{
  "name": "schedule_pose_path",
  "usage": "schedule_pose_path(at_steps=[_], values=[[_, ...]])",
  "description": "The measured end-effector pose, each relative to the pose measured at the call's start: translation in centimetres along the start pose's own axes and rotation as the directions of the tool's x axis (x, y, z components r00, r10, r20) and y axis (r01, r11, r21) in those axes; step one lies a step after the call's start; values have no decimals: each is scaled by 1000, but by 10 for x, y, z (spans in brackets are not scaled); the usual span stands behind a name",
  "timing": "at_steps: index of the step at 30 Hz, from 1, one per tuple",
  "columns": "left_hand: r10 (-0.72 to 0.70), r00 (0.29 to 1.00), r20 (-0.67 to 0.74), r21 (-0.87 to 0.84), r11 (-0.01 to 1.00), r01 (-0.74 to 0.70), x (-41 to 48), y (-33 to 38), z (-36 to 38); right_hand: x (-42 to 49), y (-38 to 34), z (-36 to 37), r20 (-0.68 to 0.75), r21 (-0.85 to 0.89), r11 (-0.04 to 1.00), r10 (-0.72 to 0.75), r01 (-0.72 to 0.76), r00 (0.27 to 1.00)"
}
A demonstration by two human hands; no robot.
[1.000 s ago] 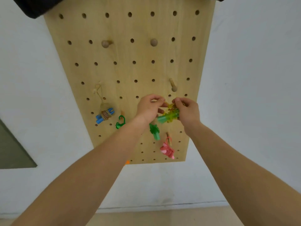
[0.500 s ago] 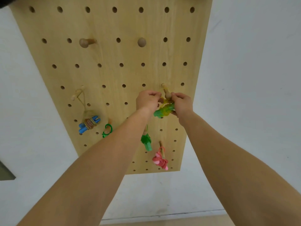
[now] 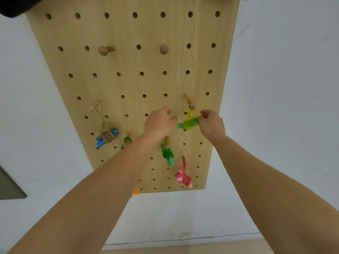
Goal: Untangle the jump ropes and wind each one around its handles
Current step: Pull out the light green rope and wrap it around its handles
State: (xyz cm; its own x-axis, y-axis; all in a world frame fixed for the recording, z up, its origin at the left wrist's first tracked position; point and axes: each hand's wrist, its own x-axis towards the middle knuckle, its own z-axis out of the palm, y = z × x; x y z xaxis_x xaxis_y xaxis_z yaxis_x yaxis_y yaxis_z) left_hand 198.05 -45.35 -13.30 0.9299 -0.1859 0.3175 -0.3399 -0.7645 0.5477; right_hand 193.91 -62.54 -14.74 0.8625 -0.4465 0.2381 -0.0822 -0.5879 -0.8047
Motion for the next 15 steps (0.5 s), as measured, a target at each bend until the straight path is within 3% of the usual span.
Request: schedule_pose_path(at_steps=[3, 8, 11, 15], values=[[40, 998, 51, 195, 980, -50, -19, -13, -21, -16, -3, -9, 3, -247, 966, -83, 81, 997], [20, 998, 67, 310, 950, -40, -52, -32, -61, -53, -27, -24, 101, -561, 799, -193, 216, 976], [28, 998, 59, 358, 932, -47, -72, -42, -84, -74, -44, -27, 149, -628, 731, -224, 267, 963], [9, 998, 57, 376, 926, -29, -94, -57, -110, -98, -63, -23, 185, -630, 716, -237, 300, 954]])
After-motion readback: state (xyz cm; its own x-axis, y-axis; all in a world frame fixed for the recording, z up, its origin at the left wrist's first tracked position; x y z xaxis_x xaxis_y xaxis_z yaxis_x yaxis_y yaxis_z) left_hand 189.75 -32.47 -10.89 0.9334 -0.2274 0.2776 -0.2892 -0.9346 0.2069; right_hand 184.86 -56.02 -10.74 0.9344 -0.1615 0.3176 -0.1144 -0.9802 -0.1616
